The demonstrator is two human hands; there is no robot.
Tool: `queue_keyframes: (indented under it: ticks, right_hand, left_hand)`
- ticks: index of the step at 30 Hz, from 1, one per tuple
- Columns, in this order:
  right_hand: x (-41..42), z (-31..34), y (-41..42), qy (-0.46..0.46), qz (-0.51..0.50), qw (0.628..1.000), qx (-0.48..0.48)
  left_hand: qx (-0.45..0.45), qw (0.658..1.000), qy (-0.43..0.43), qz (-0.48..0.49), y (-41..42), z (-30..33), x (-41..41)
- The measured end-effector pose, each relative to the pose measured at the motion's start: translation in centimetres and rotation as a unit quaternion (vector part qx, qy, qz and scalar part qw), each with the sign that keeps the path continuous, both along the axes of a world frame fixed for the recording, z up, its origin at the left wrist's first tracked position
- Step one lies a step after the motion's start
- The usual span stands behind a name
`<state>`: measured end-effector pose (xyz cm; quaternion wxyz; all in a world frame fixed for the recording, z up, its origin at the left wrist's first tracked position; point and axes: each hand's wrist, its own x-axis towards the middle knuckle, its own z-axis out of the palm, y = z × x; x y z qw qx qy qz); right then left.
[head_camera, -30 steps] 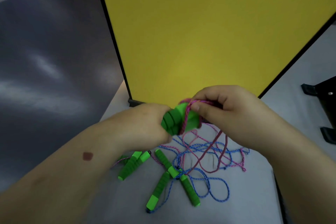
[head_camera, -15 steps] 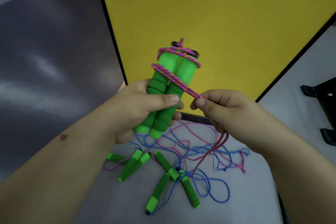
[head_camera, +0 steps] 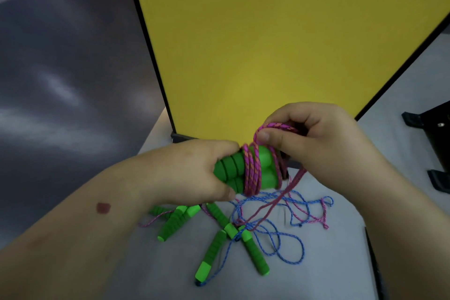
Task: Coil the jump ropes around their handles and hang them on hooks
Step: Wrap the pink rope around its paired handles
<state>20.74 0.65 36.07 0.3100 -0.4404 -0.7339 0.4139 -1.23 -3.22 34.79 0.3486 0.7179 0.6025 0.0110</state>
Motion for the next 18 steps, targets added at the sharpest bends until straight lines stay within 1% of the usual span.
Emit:
queue_keyframes:
  ticks: [1, 2, 3, 5, 7, 8, 9, 10, 11, 12, 14, 16, 18]
  right_hand:
    - [0.2, 0.1, 0.1, 0.002, -0.008, 1.0, -0.005]
    - [0.4, 0.0, 0.2, -0.003, -0.006, 1.0, -0.006]
    - [0.4, 0.1, 0.2, 0.009, -0.007, 1.0, -0.023]
    - [0.5, 0.0, 0.3, 0.075, -0.009, 0.992, -0.101]
    - [0.3, -0.2, 0.2, 0.144, -0.003, 0.974, -0.177]
    - [0.1, -0.5, 0.2, 0.147, 0.001, 0.972, -0.185]
    - [0.0, -0.7, 0.2, 0.131, -0.008, 0.975, -0.179]
    - [-0.1, -1.0, 0.2, 0.092, -0.015, 0.984, -0.152]
    - [-0.2, -1.3, 0.1, 0.044, -0.017, 0.991, -0.125]
    - [-0.4, -1.5, 0.0, 0.003, -0.008, 0.994, -0.105]
    - [-0.6, -1.5, -0.1, -0.055, 0.005, 0.994, -0.093]
    - [-0.6, -1.4, -0.1, -0.11, 0.014, 0.989, -0.094]
    - [-0.6, -1.2, -0.1, -0.143, 0.022, 0.985, -0.096]
  left_hand:
    - [-0.025, 0.999, -0.017, -0.013, 0.0, 0.1, -0.4]
    - [-0.062, 0.996, -0.064, -0.023, 0.0, 0.2, -0.8]
    - [-0.111, 0.984, -0.133, -0.03, 0.0, 0.3, -1.1]
    - [-0.196, 0.939, -0.279, -0.038, -0.2, 0.7, -1.7]
    - [-0.234, 0.887, -0.397, -0.01, -0.5, 1.0, -2.0]
    - [-0.235, 0.862, -0.449, 0.013, -0.6, 1.1, -2.1]
    - [-0.227, 0.839, -0.494, 0.033, -0.6, 1.1, -2.1]
    - [-0.215, 0.819, -0.53, 0.054, -0.5, 1.2, -2.0]
    - [-0.194, 0.809, -0.55, 0.079, -0.4, 1.1, -1.7]
    - [-0.164, 0.812, -0.548, 0.113, -0.1, 1.0, -1.5]
    - [-0.083, 0.835, -0.509, 0.19, 0.4, 0.7, -0.8]
    - [-0.014, 0.835, -0.485, 0.258, 0.7, 0.3, 0.0]
    - [0.055, 0.833, -0.461, 0.299, 0.6, 0.2, 0.8]
